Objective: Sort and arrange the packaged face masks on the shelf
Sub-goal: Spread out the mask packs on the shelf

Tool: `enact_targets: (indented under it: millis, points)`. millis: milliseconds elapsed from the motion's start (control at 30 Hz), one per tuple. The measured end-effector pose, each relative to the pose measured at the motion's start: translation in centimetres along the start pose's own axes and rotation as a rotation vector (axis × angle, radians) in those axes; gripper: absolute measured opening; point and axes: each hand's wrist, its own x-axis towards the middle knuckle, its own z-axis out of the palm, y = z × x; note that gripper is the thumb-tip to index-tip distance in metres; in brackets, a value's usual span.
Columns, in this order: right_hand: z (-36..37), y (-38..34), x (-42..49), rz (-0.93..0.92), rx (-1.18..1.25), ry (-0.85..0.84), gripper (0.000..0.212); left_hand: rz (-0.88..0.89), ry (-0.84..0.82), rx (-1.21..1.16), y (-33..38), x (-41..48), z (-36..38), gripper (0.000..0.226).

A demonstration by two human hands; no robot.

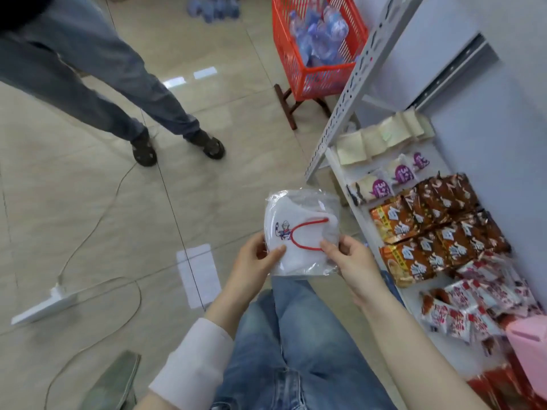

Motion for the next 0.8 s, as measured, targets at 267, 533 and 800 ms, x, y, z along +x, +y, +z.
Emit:
enact_targets:
  millis: [267,533,800]
  points:
    - [-0.8,-8.3,8.0,-0.043,0.118,-0.085,0.027,0.009,0.032,0.014,7.7,9.5,0.2,0.008]
    - [-2.5,-15.9,11.1,-0.222,0.174,0.077,0.023,0.222,-0.075,0.065,16.1,14.6,2.5,0.010]
    - [-5.4,-23.4,7.6,-0.403,0.226,0.427,0.024,0.513,-0.353,0.188,25.6,17.7,6.0,0.007]
